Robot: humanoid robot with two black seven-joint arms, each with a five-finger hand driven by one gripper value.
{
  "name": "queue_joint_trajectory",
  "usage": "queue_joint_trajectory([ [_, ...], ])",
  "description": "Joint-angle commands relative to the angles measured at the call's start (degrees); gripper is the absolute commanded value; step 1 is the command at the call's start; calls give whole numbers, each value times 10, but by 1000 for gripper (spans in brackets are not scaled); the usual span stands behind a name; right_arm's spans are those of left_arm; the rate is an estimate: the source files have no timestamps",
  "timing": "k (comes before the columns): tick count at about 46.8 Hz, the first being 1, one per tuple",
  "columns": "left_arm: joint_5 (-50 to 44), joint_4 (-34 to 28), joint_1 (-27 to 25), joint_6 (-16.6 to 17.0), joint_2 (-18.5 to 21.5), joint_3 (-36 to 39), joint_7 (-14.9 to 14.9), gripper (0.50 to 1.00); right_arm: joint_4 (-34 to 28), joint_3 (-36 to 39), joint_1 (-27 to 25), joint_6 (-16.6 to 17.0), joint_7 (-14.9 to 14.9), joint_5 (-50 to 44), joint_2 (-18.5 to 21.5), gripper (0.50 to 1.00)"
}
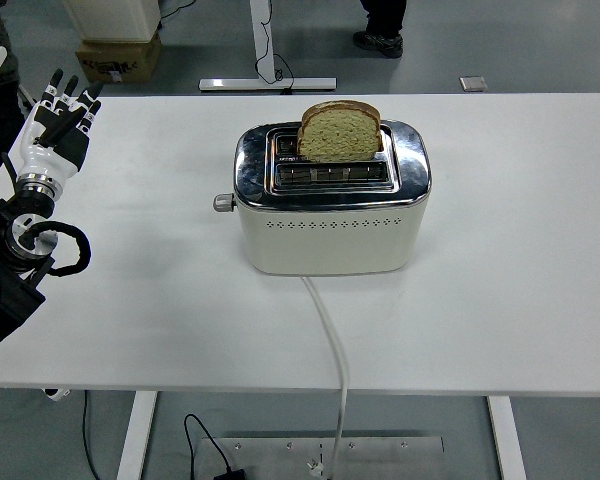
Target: Press down toaster
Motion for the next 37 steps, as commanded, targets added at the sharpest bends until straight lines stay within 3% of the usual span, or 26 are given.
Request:
queue_joint_trajectory([
  [1, 0, 0, 0, 0, -1, 0, 0, 1000, 0, 0, 0, 0, 0, 0, 0, 998],
  [37, 12, 1, -3, 2, 2, 2, 0, 1000, 0, 0, 0, -1, -1, 0, 0, 998],
])
